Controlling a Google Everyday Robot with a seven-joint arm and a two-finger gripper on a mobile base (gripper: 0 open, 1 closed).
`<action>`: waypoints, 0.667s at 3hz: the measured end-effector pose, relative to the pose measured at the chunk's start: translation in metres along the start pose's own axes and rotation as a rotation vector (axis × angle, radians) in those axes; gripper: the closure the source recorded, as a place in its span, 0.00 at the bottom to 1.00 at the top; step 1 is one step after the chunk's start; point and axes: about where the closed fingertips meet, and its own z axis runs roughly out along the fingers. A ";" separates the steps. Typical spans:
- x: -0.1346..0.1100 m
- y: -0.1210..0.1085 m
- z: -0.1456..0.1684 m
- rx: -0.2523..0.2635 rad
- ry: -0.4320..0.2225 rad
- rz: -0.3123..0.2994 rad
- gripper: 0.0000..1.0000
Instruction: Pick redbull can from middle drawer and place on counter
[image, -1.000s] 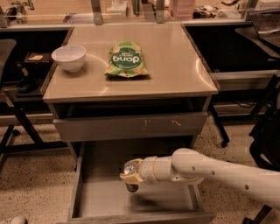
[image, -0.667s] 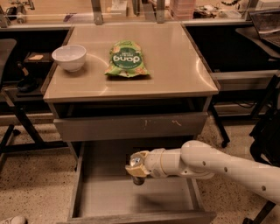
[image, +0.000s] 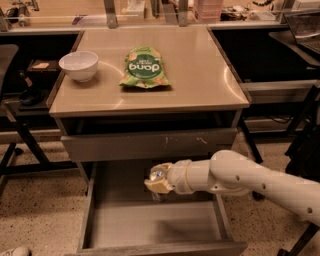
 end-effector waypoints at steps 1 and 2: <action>-0.046 -0.017 -0.030 0.041 0.014 -0.012 1.00; -0.099 -0.044 -0.059 0.104 0.041 -0.031 1.00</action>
Offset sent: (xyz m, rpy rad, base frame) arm 0.0957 -0.0370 0.1782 -0.1447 -0.0990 -0.1180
